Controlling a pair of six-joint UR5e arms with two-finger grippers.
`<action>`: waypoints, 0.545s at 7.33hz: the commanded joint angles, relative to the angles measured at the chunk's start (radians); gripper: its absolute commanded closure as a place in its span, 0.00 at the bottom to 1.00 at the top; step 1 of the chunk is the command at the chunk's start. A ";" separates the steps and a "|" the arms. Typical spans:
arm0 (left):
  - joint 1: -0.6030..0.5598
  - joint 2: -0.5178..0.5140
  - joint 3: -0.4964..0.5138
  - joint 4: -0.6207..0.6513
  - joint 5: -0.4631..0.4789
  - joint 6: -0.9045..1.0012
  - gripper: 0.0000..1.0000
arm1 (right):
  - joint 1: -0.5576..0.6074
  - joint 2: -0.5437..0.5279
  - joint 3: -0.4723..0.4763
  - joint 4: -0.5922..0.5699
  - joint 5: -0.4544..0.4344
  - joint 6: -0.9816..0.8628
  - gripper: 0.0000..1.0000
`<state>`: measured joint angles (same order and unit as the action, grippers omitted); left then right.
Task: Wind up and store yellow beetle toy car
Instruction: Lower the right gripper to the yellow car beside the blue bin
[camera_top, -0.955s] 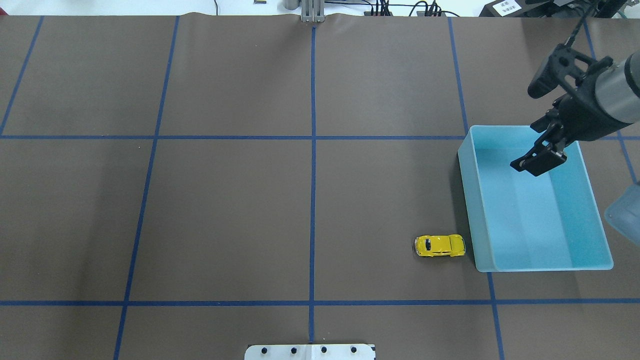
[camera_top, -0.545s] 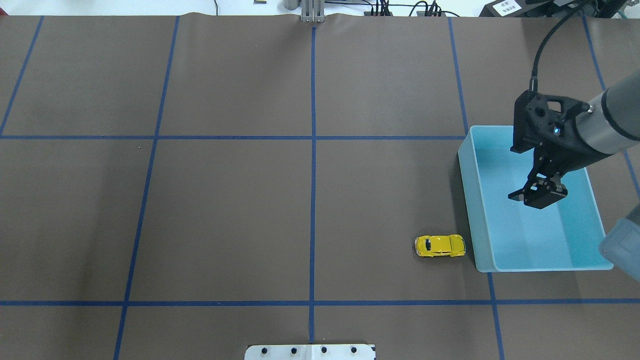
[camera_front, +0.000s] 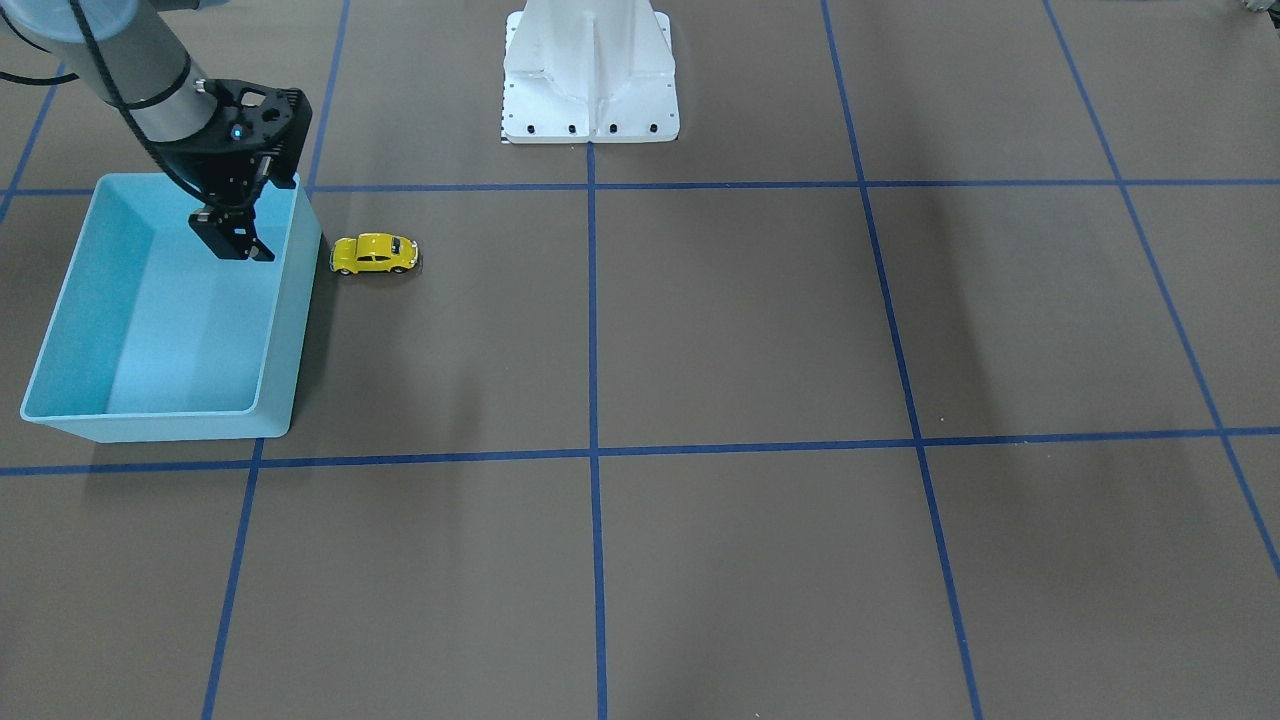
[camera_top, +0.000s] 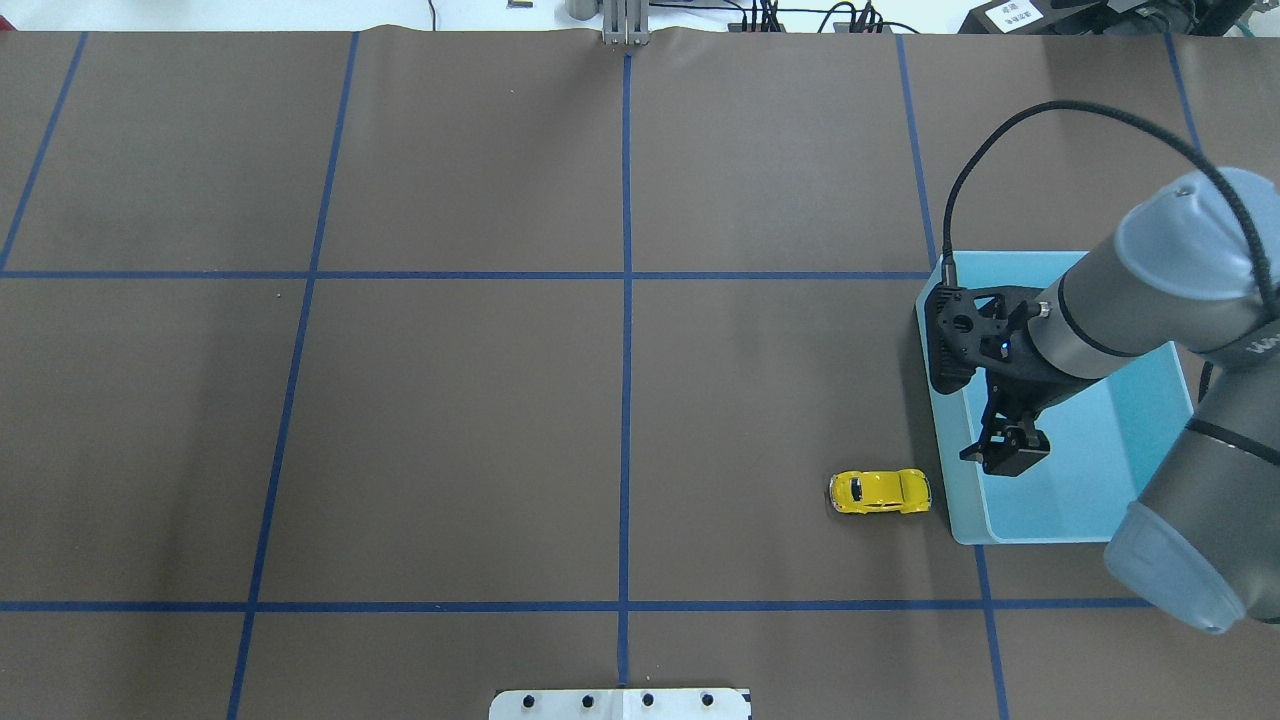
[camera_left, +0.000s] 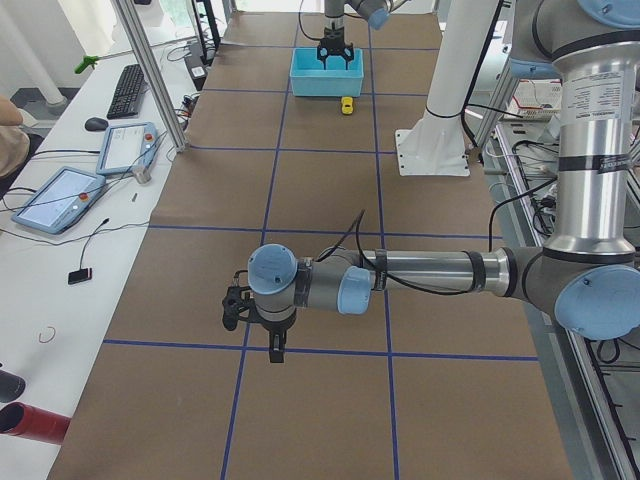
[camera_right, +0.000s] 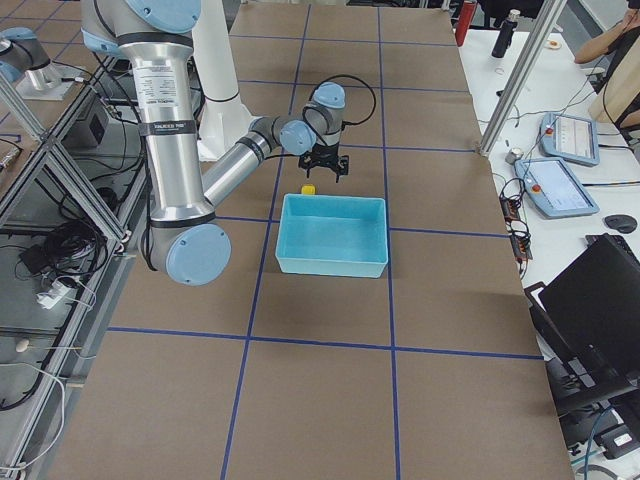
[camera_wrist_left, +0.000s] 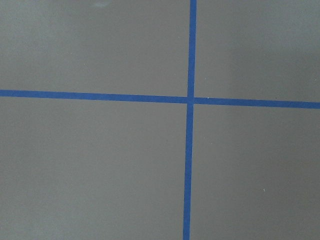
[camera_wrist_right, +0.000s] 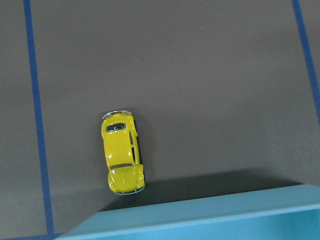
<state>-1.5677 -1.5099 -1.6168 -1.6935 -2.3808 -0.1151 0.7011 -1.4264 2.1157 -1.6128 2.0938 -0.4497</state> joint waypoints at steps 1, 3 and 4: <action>-0.002 0.004 0.000 0.000 0.000 0.000 0.00 | -0.075 0.030 -0.022 -0.006 -0.076 0.012 0.00; -0.002 0.004 0.000 0.000 0.000 0.000 0.00 | -0.159 0.030 -0.026 -0.001 -0.153 0.080 0.00; -0.002 0.004 0.000 0.000 0.000 0.000 0.00 | -0.176 0.032 -0.034 -0.001 -0.161 0.082 0.00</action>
<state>-1.5692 -1.5065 -1.6168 -1.6935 -2.3807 -0.1150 0.5569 -1.3960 2.0896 -1.6150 1.9570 -0.3815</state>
